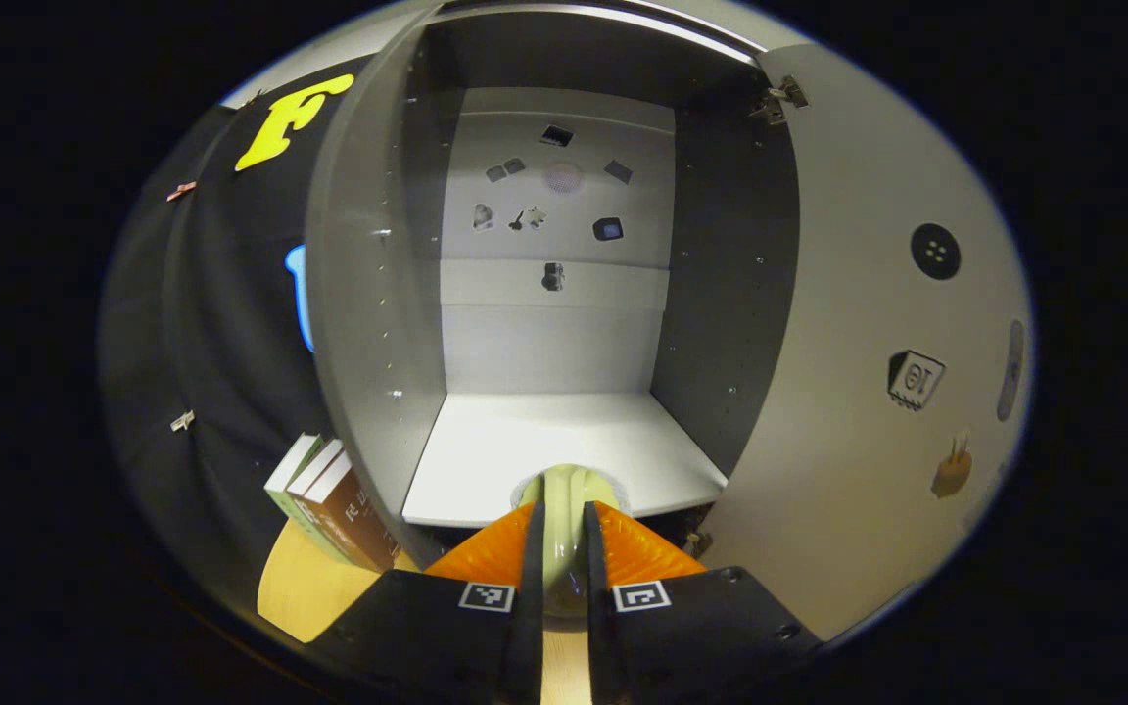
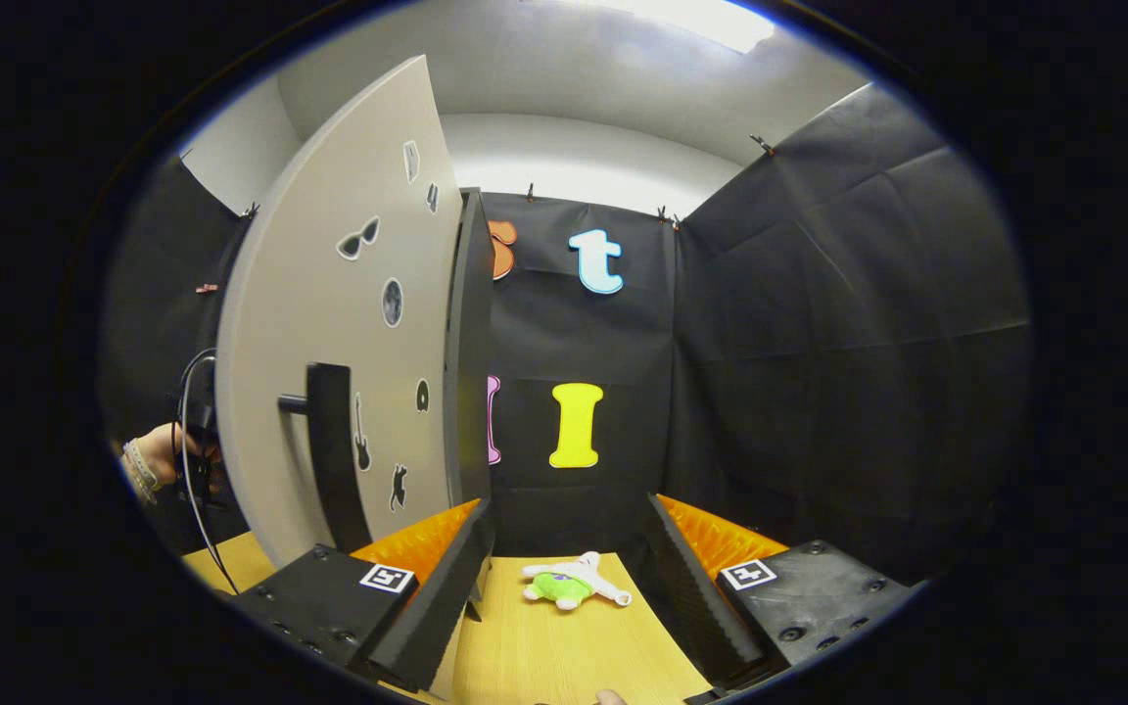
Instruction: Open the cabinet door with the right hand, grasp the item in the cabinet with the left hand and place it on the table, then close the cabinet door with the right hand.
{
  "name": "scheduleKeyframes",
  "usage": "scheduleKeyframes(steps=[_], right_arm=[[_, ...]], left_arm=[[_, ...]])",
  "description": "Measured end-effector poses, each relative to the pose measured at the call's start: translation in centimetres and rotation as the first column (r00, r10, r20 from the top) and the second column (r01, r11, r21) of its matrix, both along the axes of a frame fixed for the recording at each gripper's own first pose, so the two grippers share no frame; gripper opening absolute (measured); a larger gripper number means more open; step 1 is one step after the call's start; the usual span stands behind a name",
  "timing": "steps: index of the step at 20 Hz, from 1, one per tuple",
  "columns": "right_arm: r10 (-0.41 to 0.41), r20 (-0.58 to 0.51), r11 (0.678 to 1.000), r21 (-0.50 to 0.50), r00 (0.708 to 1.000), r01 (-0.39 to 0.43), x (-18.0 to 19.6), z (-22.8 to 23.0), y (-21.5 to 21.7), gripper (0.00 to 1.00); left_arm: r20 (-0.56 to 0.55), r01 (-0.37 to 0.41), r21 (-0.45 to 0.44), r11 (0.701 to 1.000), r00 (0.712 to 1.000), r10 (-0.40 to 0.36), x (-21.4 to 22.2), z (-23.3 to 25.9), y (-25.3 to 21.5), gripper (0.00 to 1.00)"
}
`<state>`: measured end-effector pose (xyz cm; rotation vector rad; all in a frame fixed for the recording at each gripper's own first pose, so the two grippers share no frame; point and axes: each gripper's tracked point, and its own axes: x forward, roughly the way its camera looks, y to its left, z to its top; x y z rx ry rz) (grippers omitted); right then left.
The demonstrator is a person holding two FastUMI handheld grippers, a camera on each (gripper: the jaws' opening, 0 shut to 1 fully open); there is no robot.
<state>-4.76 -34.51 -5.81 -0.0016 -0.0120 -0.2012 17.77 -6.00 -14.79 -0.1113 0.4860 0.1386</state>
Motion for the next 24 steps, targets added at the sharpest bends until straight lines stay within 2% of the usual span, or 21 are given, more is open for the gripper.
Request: scheduleKeyframes(steps=[6, 10, 12, 14, 18, 24], right_arm=[[0.017, 0.008, 0.999, 0.043, 1.000, -0.017, -4.1, 1.2, 2.3, 0.97], [0.021, 0.029, 1.000, 0.007, 0.999, -0.021, -6.1, 2.4, 3.2, 0.98], [0.031, 0.043, 1.000, -0.005, 0.999, -0.031, -6.6, 2.8, 3.9, 0.97], [0.035, 0.056, 0.999, -0.015, 0.998, -0.034, -6.7, 3.1, 4.1, 0.97], [0.044, 0.061, 0.999, -0.018, 0.997, -0.043, -5.7, 2.4, 3.8, 0.97], [0.074, -0.015, 0.997, -0.010, 0.997, -0.075, -3.9, -0.9, 2.2, 0.98]], left_arm=[[-0.012, 0.007, -0.035, 0.999, 1.000, -0.007, -6.9, -1.6, -1.9, 0.23], [-0.032, 0.013, -0.037, 0.999, 0.999, -0.014, -10.1, -4.1, -3.2, 0.22], [-0.030, 0.058, -0.070, 0.996, 0.998, -0.061, -11.3, -5.7, -4.8, 0.22], [-0.042, 0.079, -0.097, 0.992, 0.996, -0.083, -12.2, -7.4, -5.5, 0.23], [-0.057, 0.078, -0.087, 0.993, 0.995, -0.083, -13.2, -10.9, -6.2, 0.22], [-0.126, 0.065, -0.102, 0.993, 0.989, -0.078, -15.5, -18.4, -9.1, 0.24]])
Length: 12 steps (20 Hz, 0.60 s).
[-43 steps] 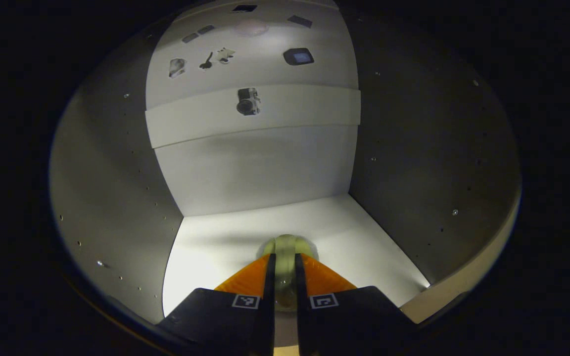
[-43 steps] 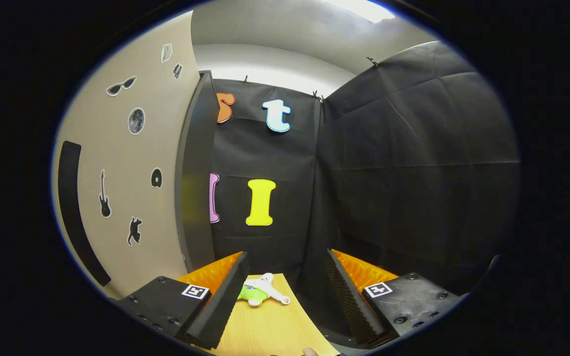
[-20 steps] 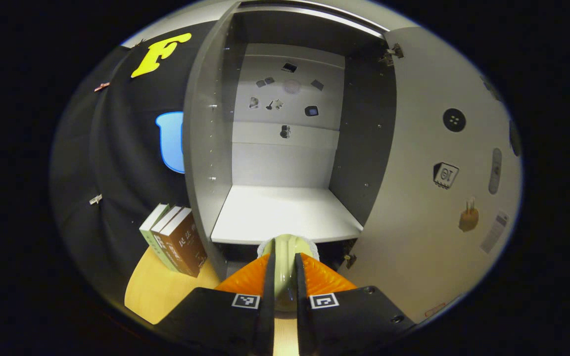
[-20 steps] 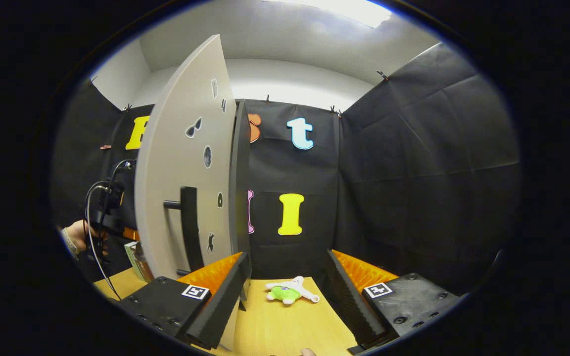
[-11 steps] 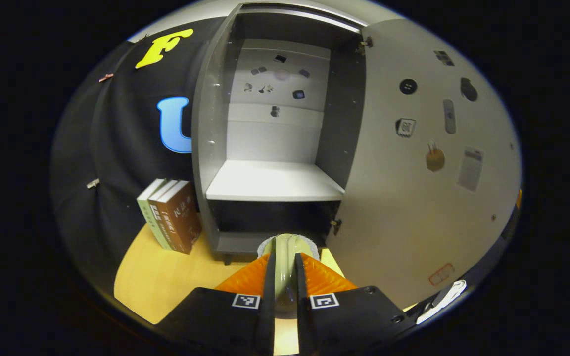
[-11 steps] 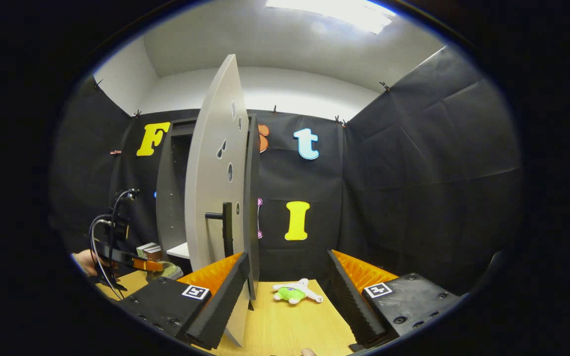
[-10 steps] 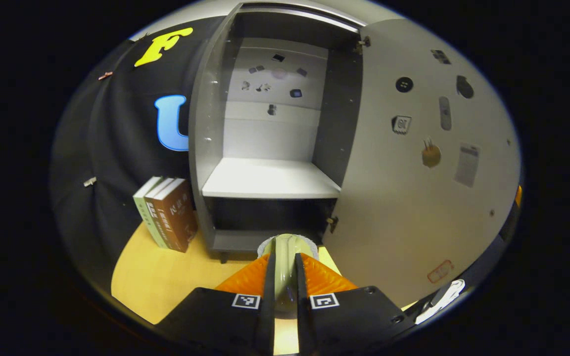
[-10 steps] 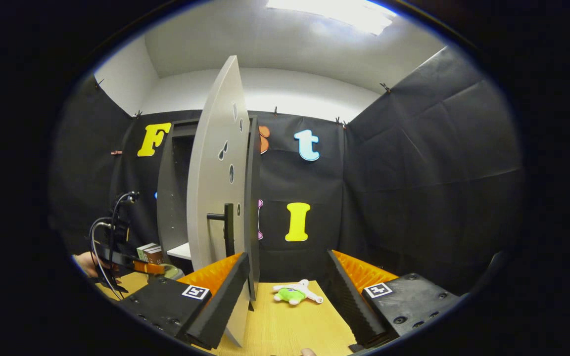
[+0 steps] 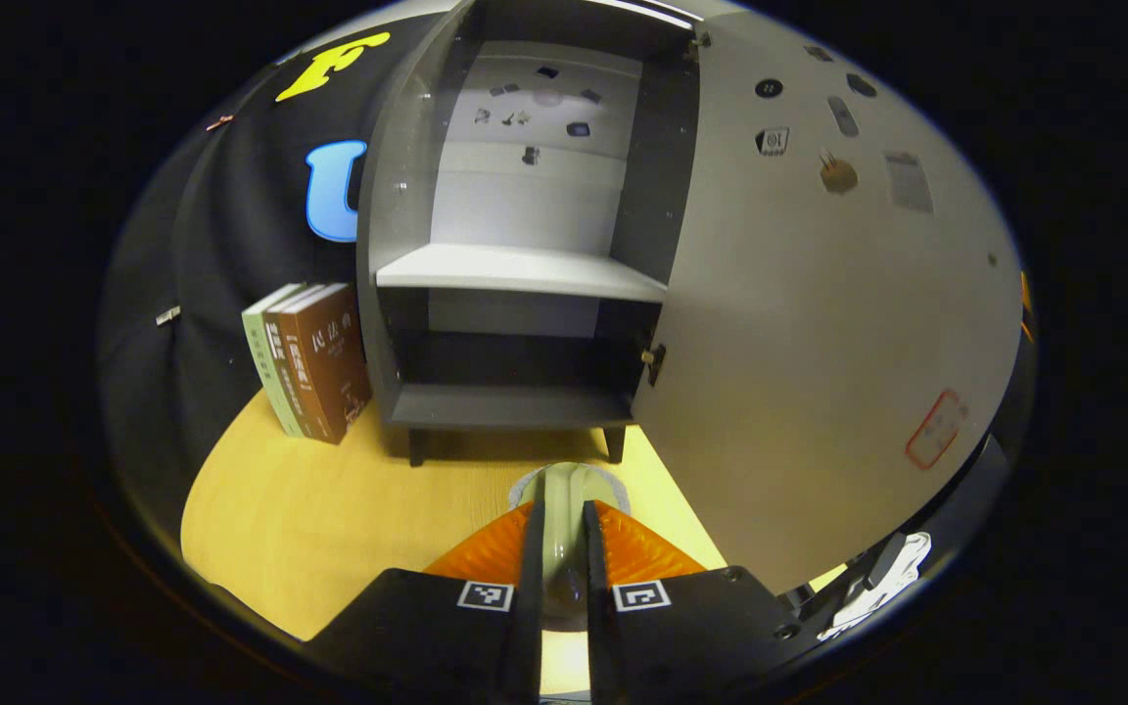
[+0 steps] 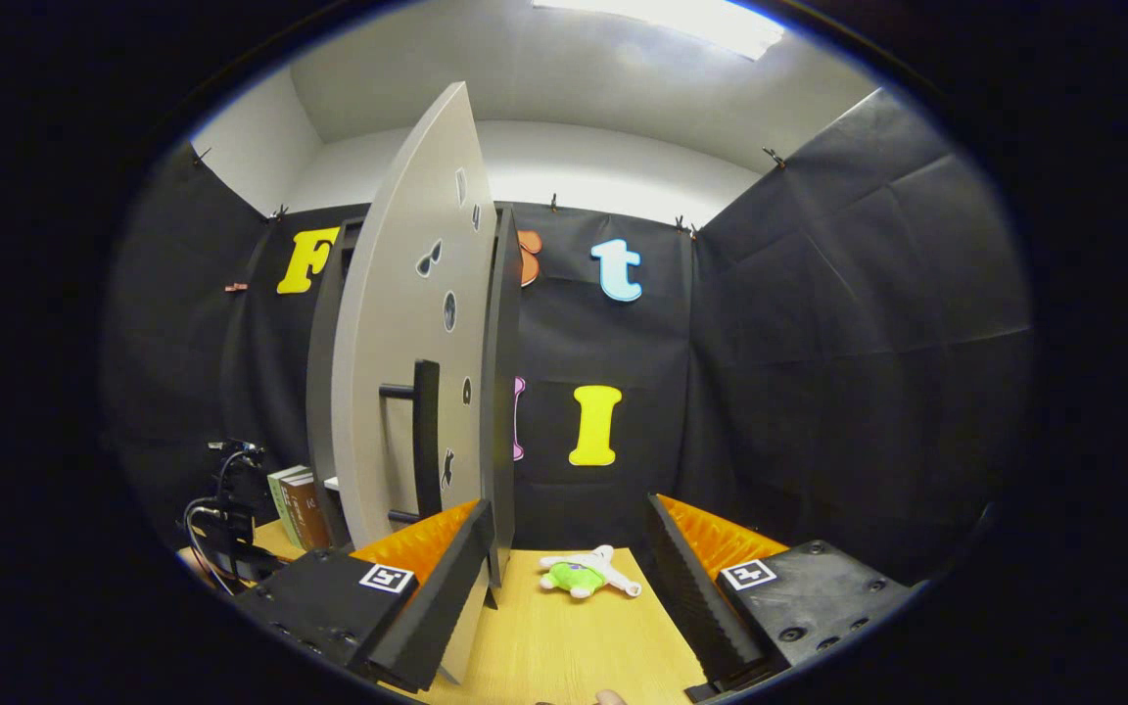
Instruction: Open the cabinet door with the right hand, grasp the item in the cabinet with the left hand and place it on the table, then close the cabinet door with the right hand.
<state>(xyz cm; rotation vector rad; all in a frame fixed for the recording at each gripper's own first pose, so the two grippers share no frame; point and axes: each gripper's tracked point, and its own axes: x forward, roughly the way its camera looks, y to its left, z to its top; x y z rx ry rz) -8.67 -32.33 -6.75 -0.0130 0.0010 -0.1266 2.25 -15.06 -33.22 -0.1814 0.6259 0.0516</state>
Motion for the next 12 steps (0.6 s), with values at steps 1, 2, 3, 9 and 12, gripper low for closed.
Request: scheduleKeyframes(steps=[1, 2, 3, 9, 12], right_arm=[[0.007, -0.003, 1.000, 0.000, 1.000, -0.007, 0.2, -0.3, -0.2, 0.98], [0.013, -0.004, 1.000, 0.000, 1.000, -0.013, 0.1, -0.6, -0.4, 0.98], [0.019, -0.002, 1.000, 0.000, 1.000, -0.019, 0.2, -0.9, -0.5, 0.98], [0.046, -0.041, 0.999, 0.005, 0.998, -0.046, 0.3, -3.6, -1.3, 0.98], [0.051, -0.041, 0.999, 0.002, 0.998, -0.051, 0.4, -4.3, -1.7, 0.98]], left_arm=[[-0.013, 0.001, 0.007, 1.000, 1.000, -0.001, -0.4, -1.3, -0.5, 0.23], [-0.027, 0.005, 0.015, 1.000, 1.000, -0.005, -0.8, -2.5, -0.9, 0.23], [-0.038, 0.004, 0.021, 1.000, 0.999, -0.003, -1.2, -3.8, -1.2, 0.23], [-0.070, -0.064, 0.044, 0.997, 0.995, 0.067, -2.9, -10.6, -1.5, 0.22], [-0.071, -0.073, 0.041, 0.996, 0.995, 0.076, -3.4, -12.8, -1.9, 0.23]])
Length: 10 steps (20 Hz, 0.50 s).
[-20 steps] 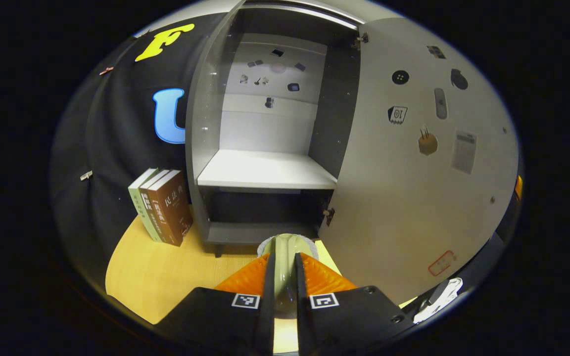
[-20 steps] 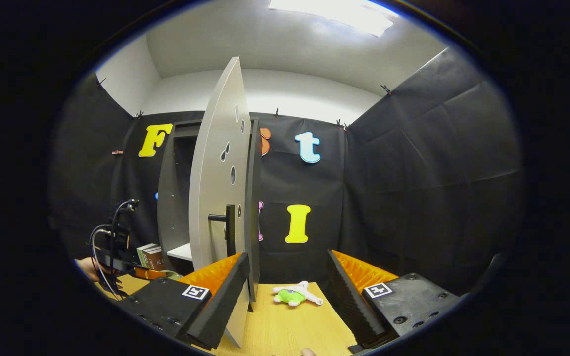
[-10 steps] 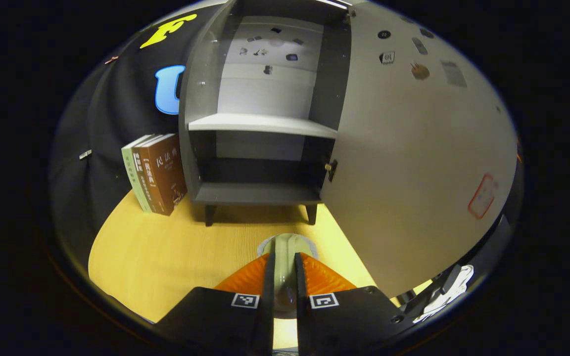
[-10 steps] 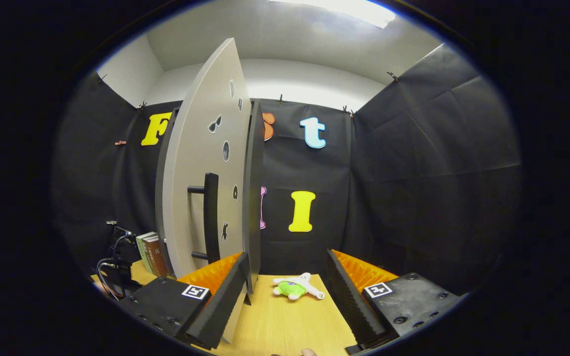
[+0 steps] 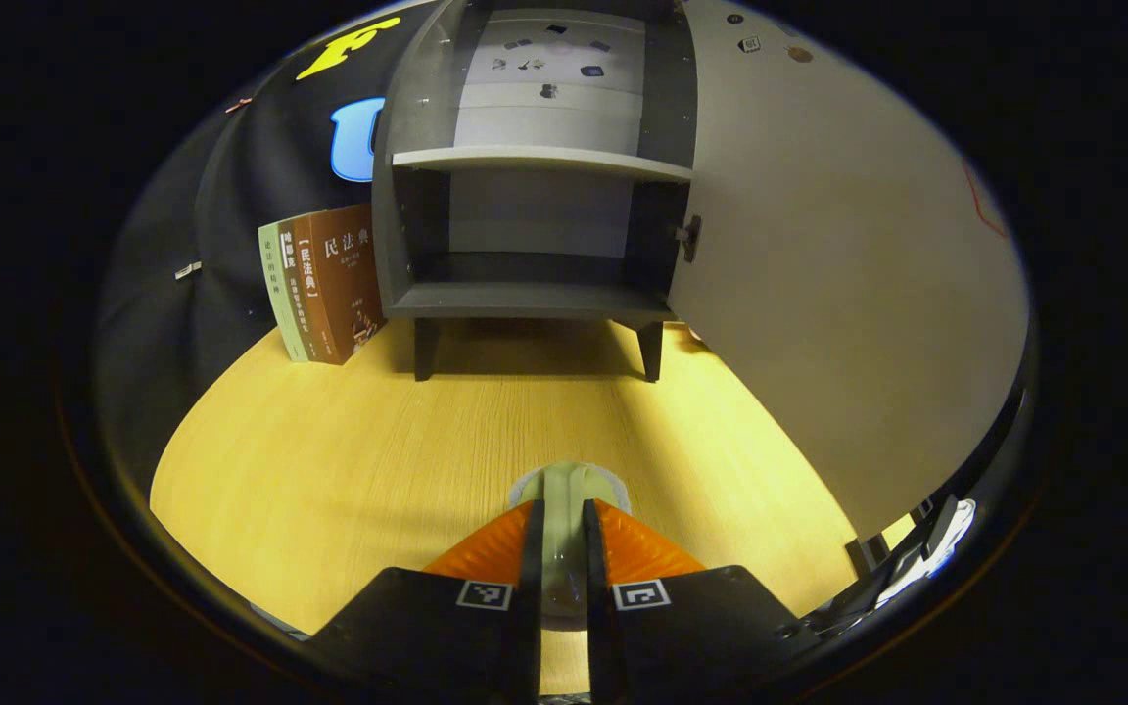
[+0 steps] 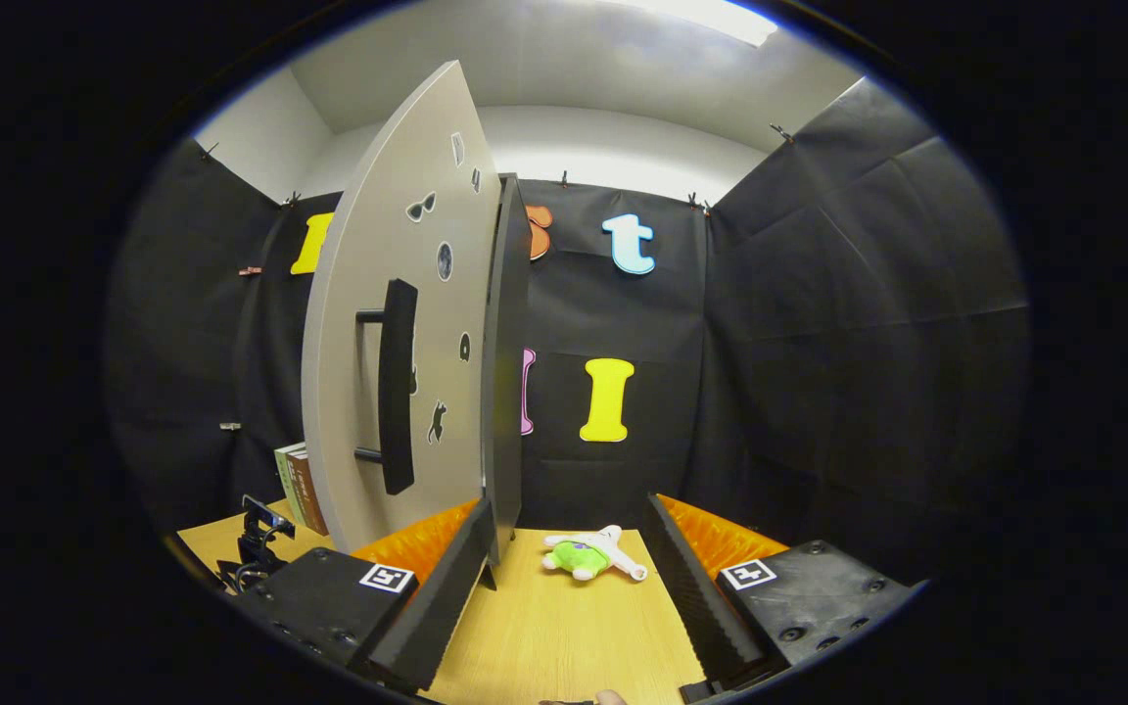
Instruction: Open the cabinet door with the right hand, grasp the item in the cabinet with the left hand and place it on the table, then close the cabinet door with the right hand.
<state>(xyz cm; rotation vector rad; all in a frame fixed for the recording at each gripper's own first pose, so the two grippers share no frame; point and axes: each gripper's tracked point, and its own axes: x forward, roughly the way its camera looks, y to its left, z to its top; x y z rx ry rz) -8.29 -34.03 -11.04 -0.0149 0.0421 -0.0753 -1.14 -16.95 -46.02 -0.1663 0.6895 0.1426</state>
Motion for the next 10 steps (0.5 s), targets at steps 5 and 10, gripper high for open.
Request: scheduleKeyframes(steps=[5, 10], right_arm=[[0.033, -0.021, 0.999, -0.007, 0.999, -0.034, 0.4, -1.1, 0.3, 0.98], [0.054, -0.021, 0.998, -0.017, 0.998, -0.054, 0.4, -1.5, 0.5, 0.98]], left_arm=[[-0.014, -0.018, 0.018, 1.000, 1.000, 0.018, -0.3, -2.8, -0.1, 0.23], [-0.027, -0.016, 0.023, 1.000, 0.999, 0.017, -1.0, -4.9, -0.4, 0.22]])
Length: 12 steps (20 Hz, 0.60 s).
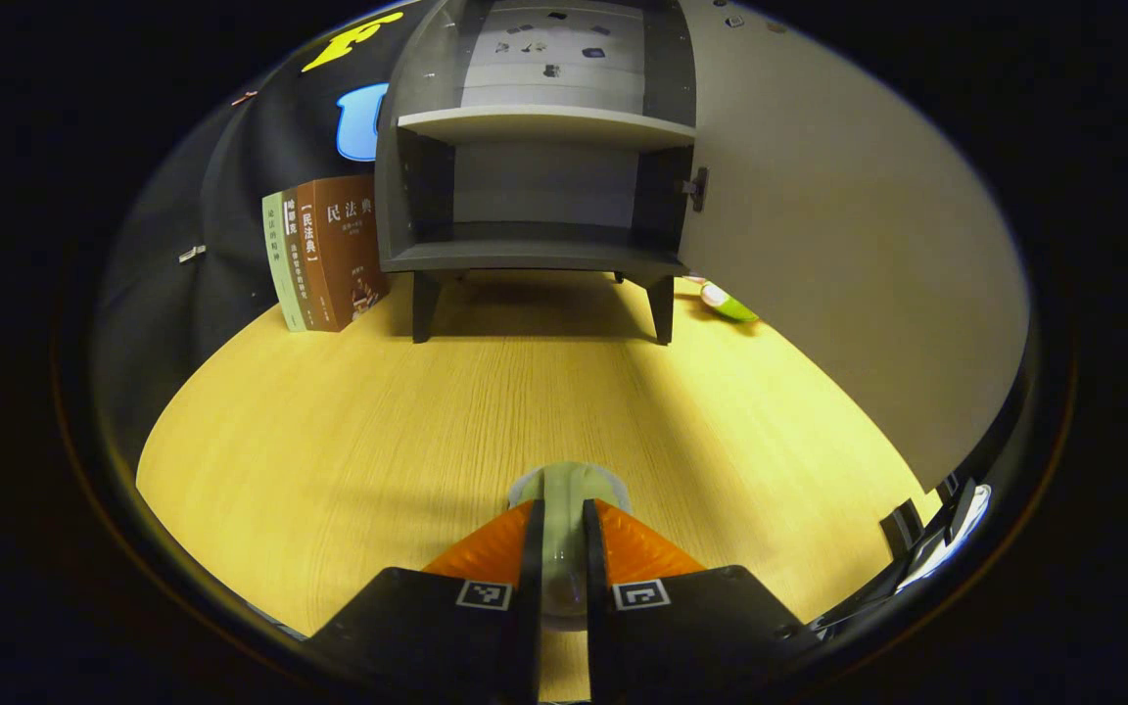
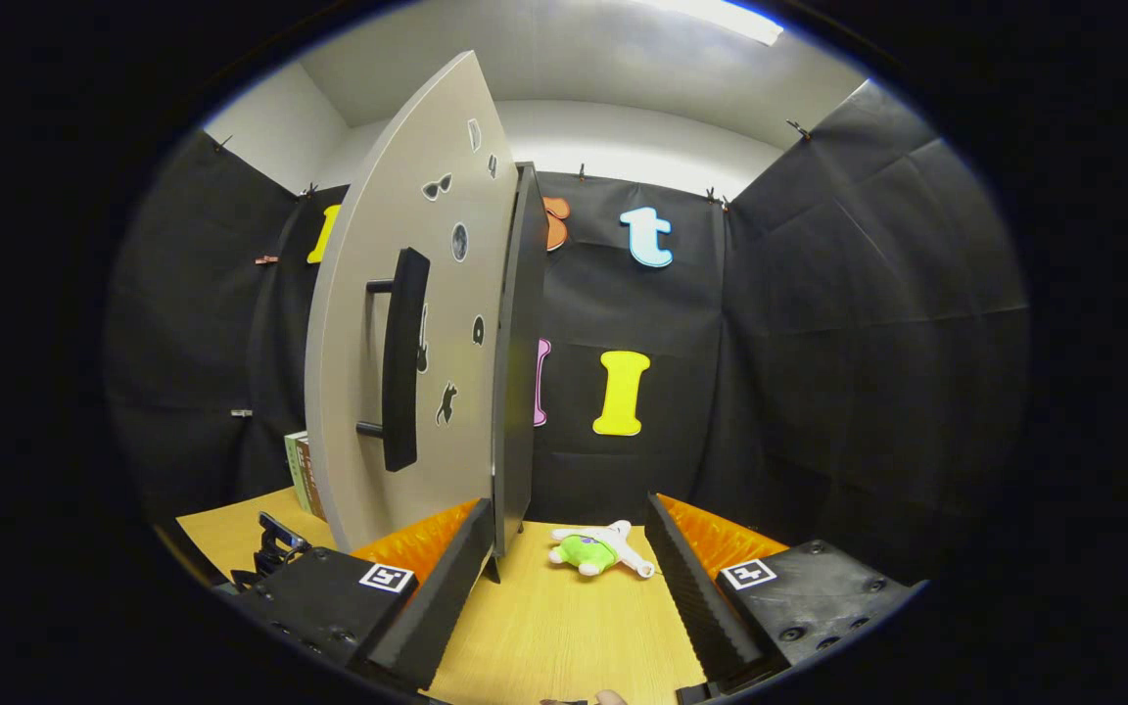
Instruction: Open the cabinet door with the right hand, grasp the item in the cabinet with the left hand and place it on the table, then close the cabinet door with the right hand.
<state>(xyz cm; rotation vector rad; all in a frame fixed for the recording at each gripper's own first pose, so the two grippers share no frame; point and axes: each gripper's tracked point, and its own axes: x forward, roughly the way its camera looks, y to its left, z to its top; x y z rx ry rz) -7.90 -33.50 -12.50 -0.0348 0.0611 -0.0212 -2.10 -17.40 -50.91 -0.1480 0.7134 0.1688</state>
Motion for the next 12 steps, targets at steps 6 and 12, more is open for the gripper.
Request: scheduleKeyframes(steps=[6, 12], right_arm=[[0.004, -0.021, 1.000, 0.001, 1.000, -0.004, -0.1, -0.8, -0.3, 0.98], [0.018, -0.022, 1.000, 0.019, 1.000, -0.017, -0.1, -0.2, 0.2, 0.98]], left_arm=[[0.005, -0.020, -0.017, 1.000, 1.000, 0.020, -0.1, -1.1, -0.1, 0.28], [0.023, -0.042, 0.031, 0.999, 0.999, 0.041, 0.2, 1.0, 1.0, 0.81]])
